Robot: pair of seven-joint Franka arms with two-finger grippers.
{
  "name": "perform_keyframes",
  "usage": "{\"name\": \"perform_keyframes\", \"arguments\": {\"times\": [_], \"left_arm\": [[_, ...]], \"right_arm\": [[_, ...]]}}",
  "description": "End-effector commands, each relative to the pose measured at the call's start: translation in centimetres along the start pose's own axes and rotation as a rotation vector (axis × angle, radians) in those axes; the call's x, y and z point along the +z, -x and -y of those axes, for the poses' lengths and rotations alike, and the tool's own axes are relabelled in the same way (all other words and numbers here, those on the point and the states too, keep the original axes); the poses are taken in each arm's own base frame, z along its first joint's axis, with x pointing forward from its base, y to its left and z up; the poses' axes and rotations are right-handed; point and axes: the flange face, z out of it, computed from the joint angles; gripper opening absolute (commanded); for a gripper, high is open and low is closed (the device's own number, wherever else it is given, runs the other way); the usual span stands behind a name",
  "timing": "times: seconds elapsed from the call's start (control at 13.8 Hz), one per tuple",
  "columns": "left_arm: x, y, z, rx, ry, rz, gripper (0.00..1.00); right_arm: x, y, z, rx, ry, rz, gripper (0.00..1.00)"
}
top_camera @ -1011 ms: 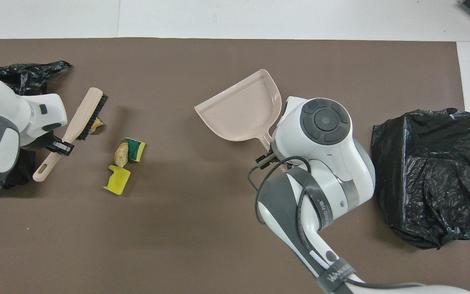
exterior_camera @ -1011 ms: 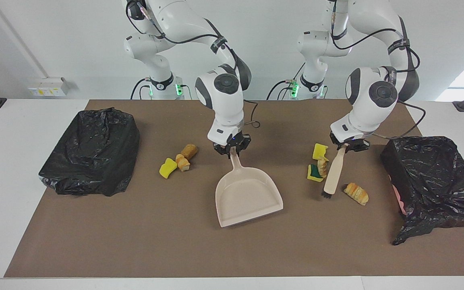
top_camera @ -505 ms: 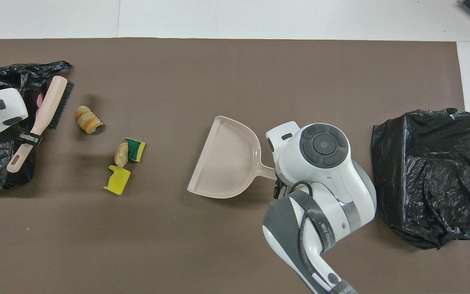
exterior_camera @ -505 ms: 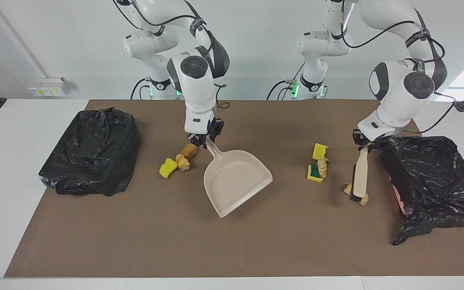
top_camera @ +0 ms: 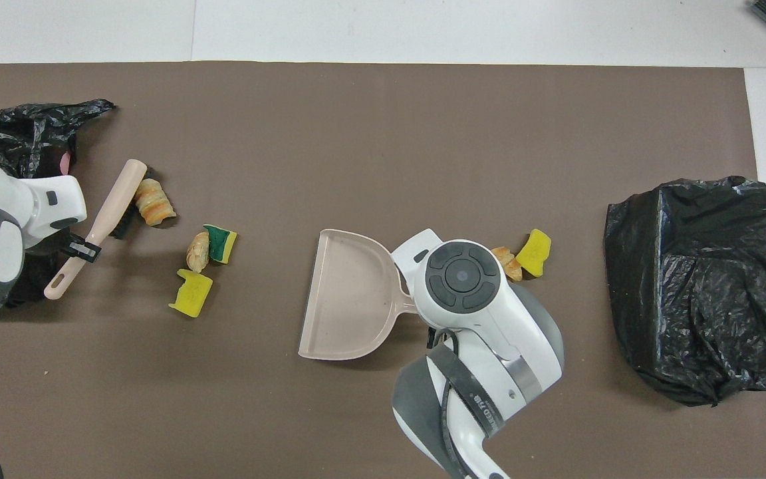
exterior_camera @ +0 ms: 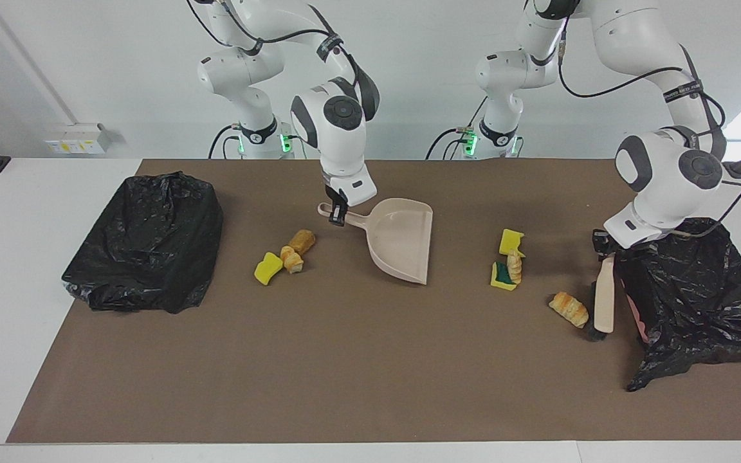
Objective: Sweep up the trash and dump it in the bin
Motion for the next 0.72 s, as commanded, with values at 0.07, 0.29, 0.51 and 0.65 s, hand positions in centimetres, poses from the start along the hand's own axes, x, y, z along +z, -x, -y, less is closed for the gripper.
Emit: {"name": "perform_keyframes", "arguments": {"times": [0.07, 0.29, 0.51, 0.65], "left_arm": [[-0.5, 0.7, -8.3, 0.003, 0.023, 0.106, 0.00], [-1.3, 0.0, -15.3, -0.076, 0.040, 0.188, 0.00], [-2.3, -1.0, -18.4, -0.140, 0.037, 0.173, 0.00], [-5.3, -0.3, -17.4, -0.181, 0.075, 0.120, 0.00]], "right_arm": [[1.7, 0.0, -0.2, 0.091, 0.003, 0.009, 0.00], [2.1, -0.2, 0.0, 0.126, -0.001, 0.013, 0.00], [2.3, -0.9, 0.3, 0.117, 0.009, 0.004, 0.00], [2.3, -0.9, 0.3, 0.117, 0.009, 0.004, 0.00]]}}
